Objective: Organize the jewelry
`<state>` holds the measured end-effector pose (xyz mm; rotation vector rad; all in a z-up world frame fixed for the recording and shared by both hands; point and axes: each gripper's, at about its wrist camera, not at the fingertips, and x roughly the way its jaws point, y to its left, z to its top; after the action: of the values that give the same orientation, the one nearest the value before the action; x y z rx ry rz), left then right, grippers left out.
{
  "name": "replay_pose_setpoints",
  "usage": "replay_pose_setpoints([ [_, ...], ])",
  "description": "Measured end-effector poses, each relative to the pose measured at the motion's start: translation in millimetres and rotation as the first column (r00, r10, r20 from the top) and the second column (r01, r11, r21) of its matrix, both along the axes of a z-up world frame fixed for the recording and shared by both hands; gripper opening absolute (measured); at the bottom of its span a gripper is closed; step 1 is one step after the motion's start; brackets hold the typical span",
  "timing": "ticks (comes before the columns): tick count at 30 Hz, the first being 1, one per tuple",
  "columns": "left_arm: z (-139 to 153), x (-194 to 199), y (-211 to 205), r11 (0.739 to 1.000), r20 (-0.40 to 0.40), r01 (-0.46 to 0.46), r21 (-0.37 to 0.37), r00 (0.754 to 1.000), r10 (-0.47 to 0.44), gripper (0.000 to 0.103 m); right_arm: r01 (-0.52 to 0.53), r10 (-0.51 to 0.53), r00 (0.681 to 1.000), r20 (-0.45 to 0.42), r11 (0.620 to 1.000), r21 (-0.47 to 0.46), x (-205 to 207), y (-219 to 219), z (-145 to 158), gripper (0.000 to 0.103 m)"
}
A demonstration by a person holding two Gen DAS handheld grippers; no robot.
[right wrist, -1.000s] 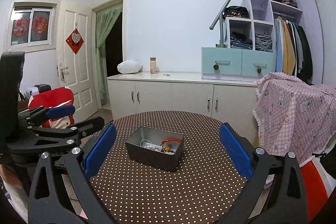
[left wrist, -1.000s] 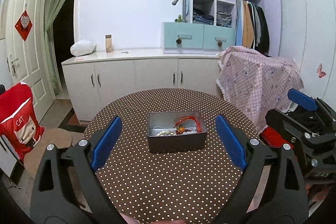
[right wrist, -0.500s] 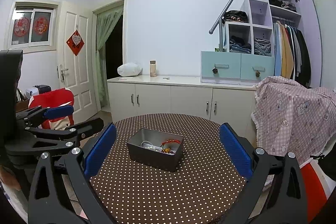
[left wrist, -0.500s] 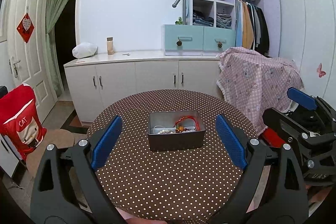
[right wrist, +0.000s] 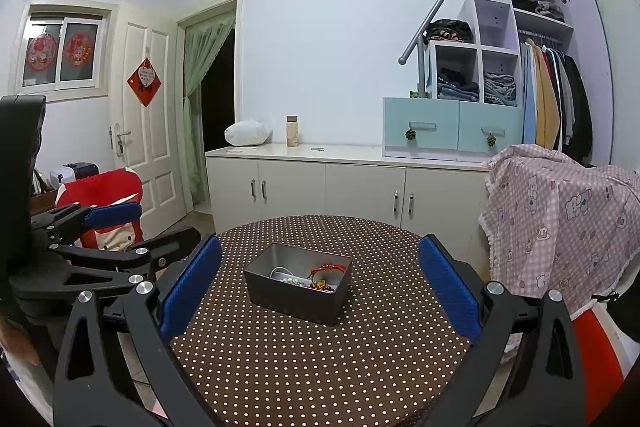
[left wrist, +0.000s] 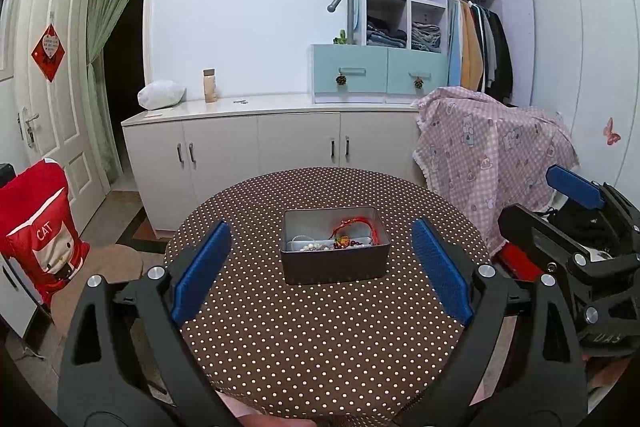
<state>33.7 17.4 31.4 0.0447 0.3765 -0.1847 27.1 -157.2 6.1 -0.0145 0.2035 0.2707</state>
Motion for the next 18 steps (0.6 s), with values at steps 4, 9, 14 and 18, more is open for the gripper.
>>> replay_pose_setpoints([
  [4,-0.4,0.2,-0.2,1.0,-0.003,0.004,-0.001,1.0,-0.004,0.091,-0.003,0.003,1.0,-0.002,1.0,0.0,2.9,-1.5,1.4,0.095],
  [9,-1.1,0.8,0.0,1.0,-0.008,0.005,0.0,1.0,-0.005,0.091,-0.004,0.004,1.0,-0.006,1.0,0.003,3.9,-0.2,0.7,0.095],
  [14,-2.2,1.2,-0.5,1.0,-0.02,0.004,-0.002,1.0,-0.004,0.091,-0.008,0.008,1.0,-0.01,1.0,0.007,5.6,1.0,-0.3,0.095],
  [18,-2.2,3.6,-0.2,1.0,-0.025,-0.002,0.001,1.0,0.002,0.091,-0.009,0.009,1.0,-0.016,1.0,0.011,6.6,1.5,-2.2,0.095],
])
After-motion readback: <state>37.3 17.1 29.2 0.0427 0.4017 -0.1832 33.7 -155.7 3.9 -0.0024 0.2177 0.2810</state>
